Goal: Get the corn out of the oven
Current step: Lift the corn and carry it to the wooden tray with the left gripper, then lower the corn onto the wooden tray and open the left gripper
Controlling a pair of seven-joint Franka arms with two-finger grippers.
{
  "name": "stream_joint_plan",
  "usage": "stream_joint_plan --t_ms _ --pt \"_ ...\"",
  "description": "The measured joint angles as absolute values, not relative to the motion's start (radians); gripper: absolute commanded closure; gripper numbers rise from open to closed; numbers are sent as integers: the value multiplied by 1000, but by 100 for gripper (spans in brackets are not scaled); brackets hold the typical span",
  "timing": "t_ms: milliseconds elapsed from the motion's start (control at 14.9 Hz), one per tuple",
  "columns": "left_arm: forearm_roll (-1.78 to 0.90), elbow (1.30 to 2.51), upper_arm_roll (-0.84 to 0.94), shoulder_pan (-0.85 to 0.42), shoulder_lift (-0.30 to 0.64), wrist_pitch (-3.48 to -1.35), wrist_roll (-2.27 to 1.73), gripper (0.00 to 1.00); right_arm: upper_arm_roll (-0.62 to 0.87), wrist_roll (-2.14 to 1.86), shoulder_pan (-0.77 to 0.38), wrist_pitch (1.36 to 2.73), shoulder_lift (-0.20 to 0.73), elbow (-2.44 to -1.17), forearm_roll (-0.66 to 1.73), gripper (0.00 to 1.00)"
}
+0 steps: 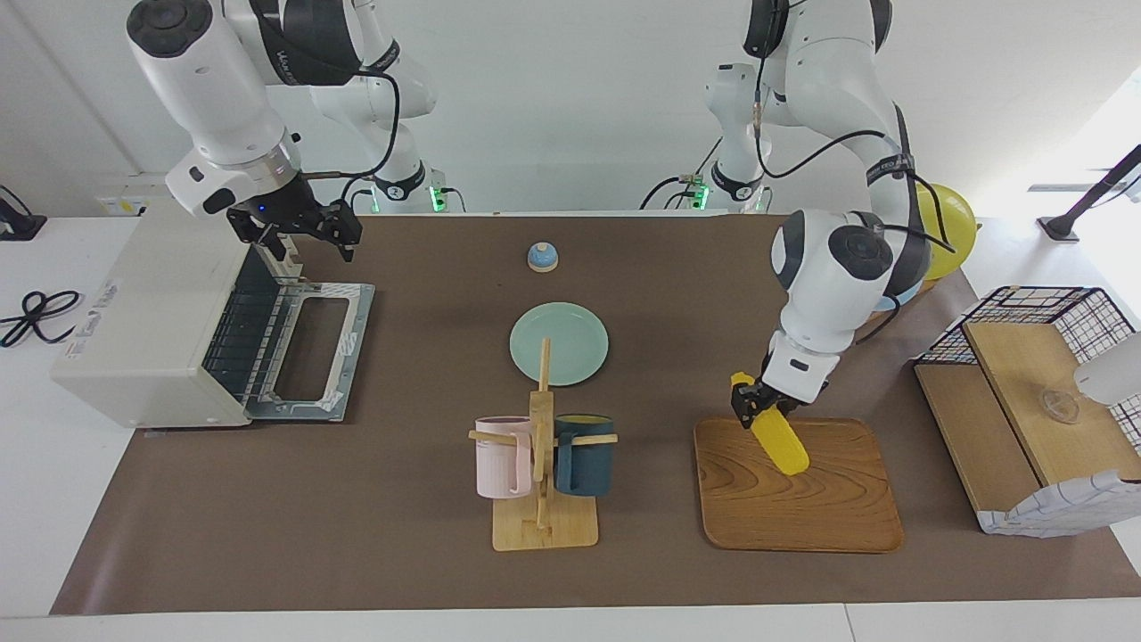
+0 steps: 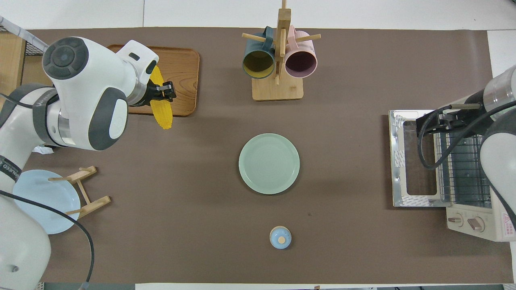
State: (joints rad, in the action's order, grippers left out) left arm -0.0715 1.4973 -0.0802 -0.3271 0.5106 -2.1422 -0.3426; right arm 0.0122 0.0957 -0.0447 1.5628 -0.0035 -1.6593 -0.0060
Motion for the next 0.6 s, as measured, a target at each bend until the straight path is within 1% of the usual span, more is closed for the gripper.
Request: stream_joint_plan --t_ms 134,269,403,604 --pt "-75 1375 -58 -283 610 -2120 -303 100 12 96 -45 1563 -3 -1659 -6 0" --pt "-77 1299 -15 -231 669 -2110 -262 100 12 96 -45 1563 -3 -1659 -6 0" --pt "-78 1273 10 -207 695 -2112 -228 100 12 96 -45 1563 -3 -1659 -6 0" --pt "-78 1265 21 -204 714 -2119 -182 100 12 96 -45 1564 -3 -1659 -6 0"
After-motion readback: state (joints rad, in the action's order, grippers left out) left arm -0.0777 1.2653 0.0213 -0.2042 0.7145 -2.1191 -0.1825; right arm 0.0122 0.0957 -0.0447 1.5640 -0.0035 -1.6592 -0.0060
